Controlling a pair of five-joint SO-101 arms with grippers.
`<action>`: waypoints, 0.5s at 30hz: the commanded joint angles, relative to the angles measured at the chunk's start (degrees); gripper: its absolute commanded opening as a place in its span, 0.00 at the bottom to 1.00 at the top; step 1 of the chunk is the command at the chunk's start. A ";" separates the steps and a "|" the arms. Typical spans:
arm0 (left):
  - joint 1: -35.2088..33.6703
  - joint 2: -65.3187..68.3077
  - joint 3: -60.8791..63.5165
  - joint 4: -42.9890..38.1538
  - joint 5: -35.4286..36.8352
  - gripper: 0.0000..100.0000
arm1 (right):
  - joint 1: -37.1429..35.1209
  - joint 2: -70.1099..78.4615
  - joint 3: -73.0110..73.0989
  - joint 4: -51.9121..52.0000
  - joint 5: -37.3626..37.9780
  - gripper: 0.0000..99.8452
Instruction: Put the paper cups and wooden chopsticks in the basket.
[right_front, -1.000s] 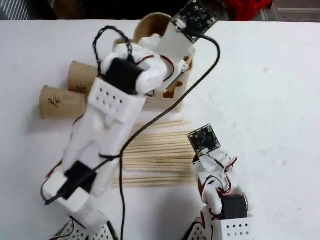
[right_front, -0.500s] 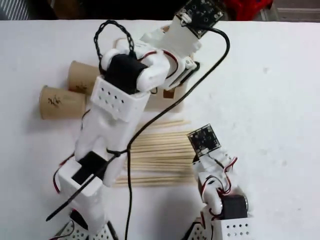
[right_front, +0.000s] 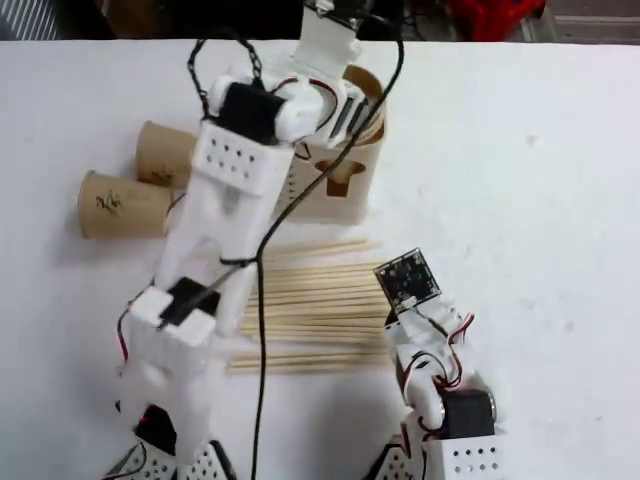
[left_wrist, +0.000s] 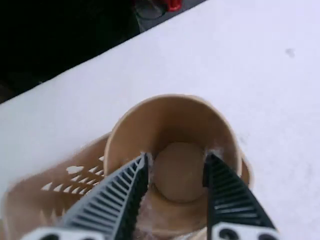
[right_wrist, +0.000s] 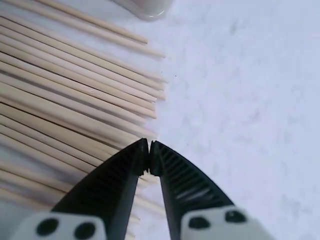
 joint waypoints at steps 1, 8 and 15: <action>-0.22 3.38 -0.35 -1.05 0.97 0.20 | -0.04 -0.22 -0.26 -1.27 0.62 0.02; -0.75 6.02 -0.79 -0.44 0.97 0.20 | -0.04 -0.22 -0.26 -1.27 0.62 0.02; -3.65 -0.75 -14.68 6.95 -0.79 0.20 | -0.04 -0.22 -0.26 -1.27 0.62 0.02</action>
